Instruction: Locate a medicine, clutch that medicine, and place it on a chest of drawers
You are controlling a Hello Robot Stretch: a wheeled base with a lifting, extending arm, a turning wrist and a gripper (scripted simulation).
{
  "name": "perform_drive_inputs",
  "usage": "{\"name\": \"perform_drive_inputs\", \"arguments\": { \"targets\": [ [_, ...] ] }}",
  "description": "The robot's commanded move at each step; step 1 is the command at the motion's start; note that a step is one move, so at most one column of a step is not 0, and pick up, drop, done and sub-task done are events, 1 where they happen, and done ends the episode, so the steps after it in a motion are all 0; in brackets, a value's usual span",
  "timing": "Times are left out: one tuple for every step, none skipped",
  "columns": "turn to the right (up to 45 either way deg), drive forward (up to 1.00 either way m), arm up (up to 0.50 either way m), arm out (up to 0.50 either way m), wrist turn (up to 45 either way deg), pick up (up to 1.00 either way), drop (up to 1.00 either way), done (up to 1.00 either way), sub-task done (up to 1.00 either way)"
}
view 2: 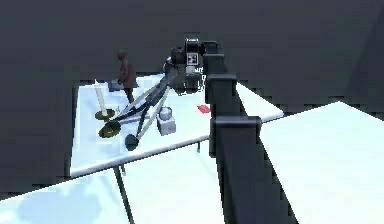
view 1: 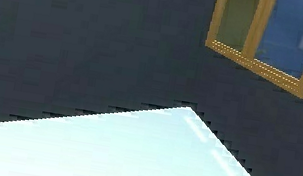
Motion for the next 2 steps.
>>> {"name": "perform_drive_inputs", "arguments": {
  "targets": [
    [0.0,0.0,0.0,0.0,45.0,0.0,0.0,0.0,0.0],
    [0.0,0.0,0.0,0.0,45.0,0.0,0.0,0.0,0.0]
  ]
}}
